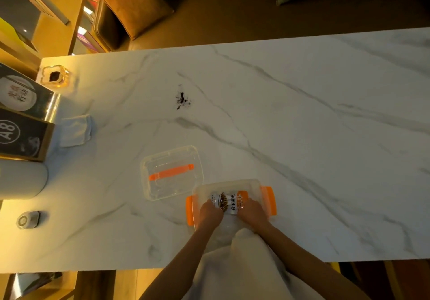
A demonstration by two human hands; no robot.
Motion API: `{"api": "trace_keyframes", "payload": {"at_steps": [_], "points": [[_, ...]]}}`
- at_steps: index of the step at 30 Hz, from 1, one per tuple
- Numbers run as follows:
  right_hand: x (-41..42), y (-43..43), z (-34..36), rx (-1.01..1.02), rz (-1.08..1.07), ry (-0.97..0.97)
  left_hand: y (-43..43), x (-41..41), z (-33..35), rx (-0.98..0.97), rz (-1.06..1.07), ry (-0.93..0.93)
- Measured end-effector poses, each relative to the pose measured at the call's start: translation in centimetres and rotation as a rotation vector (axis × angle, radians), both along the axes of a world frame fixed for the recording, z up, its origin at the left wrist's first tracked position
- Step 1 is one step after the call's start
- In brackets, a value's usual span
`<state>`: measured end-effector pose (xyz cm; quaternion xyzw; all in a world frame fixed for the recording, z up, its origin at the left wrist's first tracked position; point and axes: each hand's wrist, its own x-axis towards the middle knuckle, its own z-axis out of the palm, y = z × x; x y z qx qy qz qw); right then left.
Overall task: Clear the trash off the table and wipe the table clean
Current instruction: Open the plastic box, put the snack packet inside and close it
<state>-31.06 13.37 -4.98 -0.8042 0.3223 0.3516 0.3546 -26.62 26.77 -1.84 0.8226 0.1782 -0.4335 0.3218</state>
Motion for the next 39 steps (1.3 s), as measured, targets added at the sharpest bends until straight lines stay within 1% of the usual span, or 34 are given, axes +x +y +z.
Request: {"api": "trace_keyframes", "payload": {"at_steps": [4, 7, 9, 11, 13, 14, 15, 16, 17, 18, 20, 22, 24, 26, 30, 33, 34, 37, 39], "points": [[-0.1, -0.2, 0.6, -0.016, -0.019, 0.053, -0.5, 0.0, 1.8, 0.039, -0.13, -0.038], [0.0, -0.2, 2.7, -0.018, 0.076, 0.032, -0.7, -0.4, 3.0, 0.06, -0.283, -0.142], [-0.1, -0.4, 4.9, -0.045, 0.151, -0.055, -0.7, -0.5, 4.2, 0.088, -0.399, -0.285], [-0.6, -1.0, 7.2, -0.13, 0.166, -0.203, -0.1, -0.8, 5.6, 0.14, -0.469, -0.485], [-1.4, -1.8, 8.8, -0.277, 0.167, -0.411, 1.3, -1.2, 6.6, 0.226, -0.513, -0.67], [-1.8, -2.3, 9.2, -0.374, 0.191, -0.504, 2.1, -1.4, 6.6, 0.27, -0.524, -0.732], [-2.4, -2.9, 9.1, -0.468, 0.24, -0.534, 2.9, -1.7, 6.4, 0.304, -0.516, -0.774], [-2.9, -3.4, 8.9, -0.536, 0.279, -0.511, 3.8, -2.0, 6.0, 0.335, -0.507, -0.779], [-3.4, -3.9, 8.6, -0.562, 0.302, -0.446, 4.5, -2.2, 5.7, 0.354, -0.507, -0.733], [-3.7, -4.3, 8.3, -0.54, 0.311, -0.371, 5.1, -2.4, 5.5, 0.348, -0.501, -0.673], [-4.1, -4.8, 7.7, -0.455, 0.311, -0.266, 5.8, -2.7, 5.1, 0.246, -0.467, -0.587], [-4.1, -5.0, 7.5, -0.46, 0.317, -0.274, 6.3, -3.0, 5.3, 0.198, -0.436, -0.575], [-3.5, -4.9, 7.9, -0.495, 0.303, -0.309, 6.9, -2.9, 5.9, 0.214, -0.371, -0.582], [-1.9, -4.5, 8.5, -0.489, 0.31, -0.349, 8.1, -2.2, 6.2, 0.247, -0.297, -0.569], [4.2, -1.2, 10.3, -0.387, 0.415, -0.448, 11.4, 1.6, 6.6, 0.268, -0.186, -0.488], [9.8, 2.9, 11.3, -0.278, 0.445, -0.451, 14.4, 5.7, 7.0, 0.266, -0.1, -0.416], [11.4, 4.0, 11.3, -0.221, 0.437, -0.422, 15.1, 6.9, 7.1, 0.276, -0.091, -0.395], [16.1, 7.0, 9.6, -0.016, 0.39, -0.229, 17.7, 10.8, 5.8, 0.304, -0.055, -0.311], [17.8, 8.3, 8.3, 0.02, 0.364, -0.109, 19.2, 12.6, 4.2, 0.3, -0.017, -0.25]]}}
